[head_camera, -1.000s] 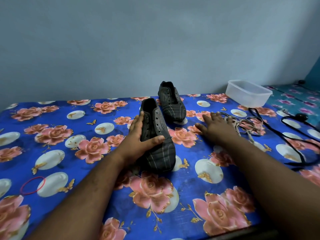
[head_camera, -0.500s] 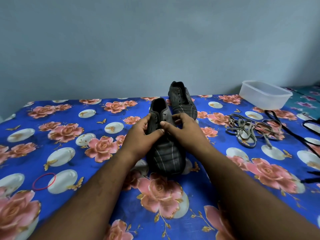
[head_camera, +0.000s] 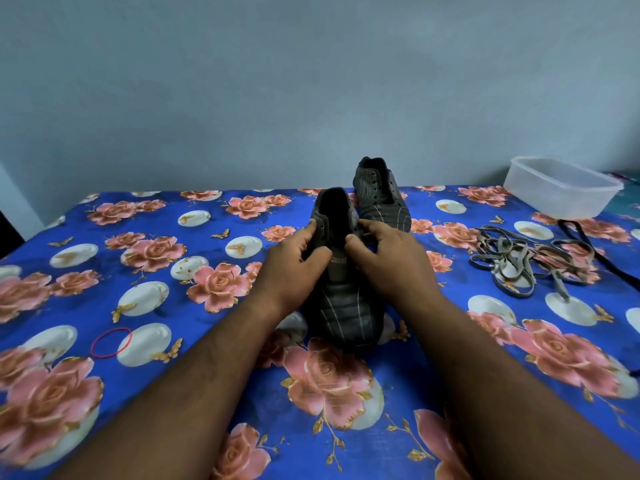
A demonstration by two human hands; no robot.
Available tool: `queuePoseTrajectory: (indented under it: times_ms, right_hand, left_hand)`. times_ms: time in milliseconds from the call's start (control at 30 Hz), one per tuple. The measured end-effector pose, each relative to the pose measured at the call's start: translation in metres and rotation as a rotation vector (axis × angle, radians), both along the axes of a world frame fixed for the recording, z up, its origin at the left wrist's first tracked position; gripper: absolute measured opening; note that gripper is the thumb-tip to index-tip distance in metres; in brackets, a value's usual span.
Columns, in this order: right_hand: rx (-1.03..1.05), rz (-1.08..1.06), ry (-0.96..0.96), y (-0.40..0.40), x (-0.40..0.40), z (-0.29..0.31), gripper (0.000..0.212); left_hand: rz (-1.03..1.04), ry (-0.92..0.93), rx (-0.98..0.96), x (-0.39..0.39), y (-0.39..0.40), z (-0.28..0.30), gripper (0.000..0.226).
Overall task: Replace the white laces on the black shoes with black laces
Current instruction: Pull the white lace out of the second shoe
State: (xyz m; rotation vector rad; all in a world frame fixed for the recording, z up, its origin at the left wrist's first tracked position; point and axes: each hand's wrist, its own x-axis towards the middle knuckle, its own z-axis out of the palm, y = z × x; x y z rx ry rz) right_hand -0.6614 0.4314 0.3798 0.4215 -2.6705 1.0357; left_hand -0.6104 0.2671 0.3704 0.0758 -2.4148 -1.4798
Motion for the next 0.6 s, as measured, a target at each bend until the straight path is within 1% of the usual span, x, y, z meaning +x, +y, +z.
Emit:
queuePoseTrajectory:
  times_ms: [67,167,233,333,433,600]
  right_hand:
    - [-0.052,-0.007,0.013,0.000,0.001,0.002,0.037]
    - [-0.075,0.001,0.020,-0.001,0.001,0.001,0.036]
    - [-0.077,0.058,0.019,-0.003,0.002,-0.003,0.041]
    - [-0.133,0.159,-0.055,-0.008,0.004,-0.007,0.056]
    - [-0.171,0.190,-0.082,-0.004,0.002,-0.009,0.062]
    - [-0.232,0.186,-0.123,-0.003,0.001,-0.010,0.065]
  left_hand:
    - [0.006,-0.002,0.004,-0.003,-0.001,-0.002,0.063]
    - [0.006,-0.003,0.016,-0.004,-0.001,-0.004,0.066]
    - [-0.010,-0.017,0.039,-0.004,-0.001,-0.006,0.069]
    - [-0.063,-0.072,0.083,-0.004,-0.004,-0.009,0.085]
    - [-0.059,-0.061,0.067,-0.006,-0.007,-0.010,0.078]
    - [-0.032,-0.042,0.009,-0.007,-0.003,-0.012,0.078]
